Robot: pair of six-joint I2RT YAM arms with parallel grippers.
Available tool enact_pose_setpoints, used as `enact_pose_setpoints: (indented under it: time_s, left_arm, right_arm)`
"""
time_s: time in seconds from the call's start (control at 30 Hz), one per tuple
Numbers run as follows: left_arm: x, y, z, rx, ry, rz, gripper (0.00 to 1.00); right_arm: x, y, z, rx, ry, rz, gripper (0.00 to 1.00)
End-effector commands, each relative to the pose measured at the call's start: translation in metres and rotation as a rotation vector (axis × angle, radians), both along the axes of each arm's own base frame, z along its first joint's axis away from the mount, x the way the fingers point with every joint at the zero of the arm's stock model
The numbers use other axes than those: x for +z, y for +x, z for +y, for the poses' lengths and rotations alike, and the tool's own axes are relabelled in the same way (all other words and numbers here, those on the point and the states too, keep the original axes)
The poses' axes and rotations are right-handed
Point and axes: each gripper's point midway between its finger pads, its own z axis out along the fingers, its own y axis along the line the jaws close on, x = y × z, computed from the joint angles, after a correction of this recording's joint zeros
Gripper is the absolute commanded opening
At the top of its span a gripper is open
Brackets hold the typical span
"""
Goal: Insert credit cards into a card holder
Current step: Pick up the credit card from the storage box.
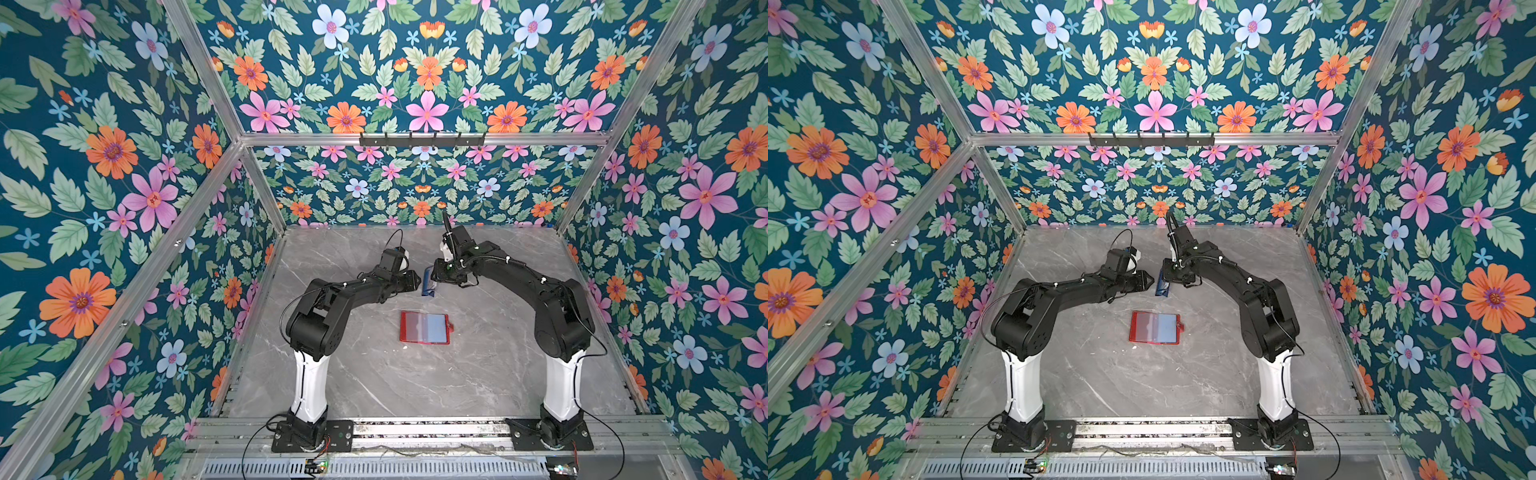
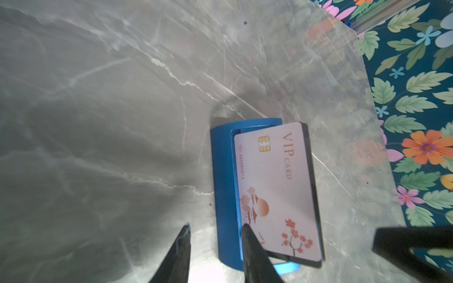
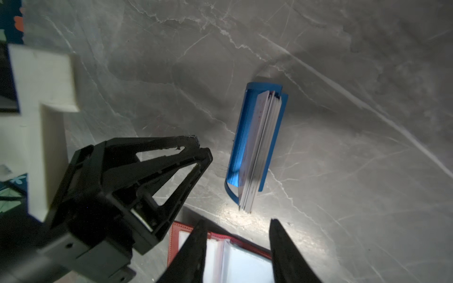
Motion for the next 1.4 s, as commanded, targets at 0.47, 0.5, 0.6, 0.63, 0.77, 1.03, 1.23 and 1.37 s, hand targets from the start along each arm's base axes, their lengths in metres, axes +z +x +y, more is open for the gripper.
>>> enact_pose_setpoints:
  time_s: [0.47,0.5,0.6,0.63,0.77,1.03,1.23,1.37]
  left_arm:
    - [-0.011,-0.010,-0.031,-0.116,-0.142,0.071,0.35]
    - [-0.011,-0.012,-0.033,-0.118,-0.144,0.075,0.34]
    - [-0.010,-0.016,-0.037,-0.131,-0.152,0.082,0.34]
    - [-0.010,-0.016,-0.038,-0.130,-0.152,0.081,0.33]
    - [-0.014,-0.010,-0.032,-0.099,-0.111,0.075,0.34]
    - [-0.017,0.005,-0.025,-0.044,-0.045,0.048,0.39]
    - [-0.025,0.010,-0.029,-0.048,-0.047,0.061,0.38]
    - [-0.032,0.011,-0.028,-0.041,-0.035,0.077,0.35]
  right_arm:
    - [-0.026,0.014,-0.002,-0.003,-0.058,0.087,0.43]
    - [-0.027,0.015,-0.002,-0.002,-0.061,0.092,0.42]
    - [-0.030,0.015,-0.005,-0.003,-0.079,0.097,0.42]
    - [-0.030,0.015,-0.006,-0.004,-0.086,0.097,0.42]
    - [-0.031,0.016,-0.009,-0.004,-0.107,0.092,0.42]
    - [-0.032,0.020,-0.006,0.036,-0.115,0.083,0.41]
    - [-0.034,0.023,-0.005,0.063,-0.099,0.090,0.40]
    - [-0.037,0.024,-0.004,0.080,-0.102,0.099,0.39]
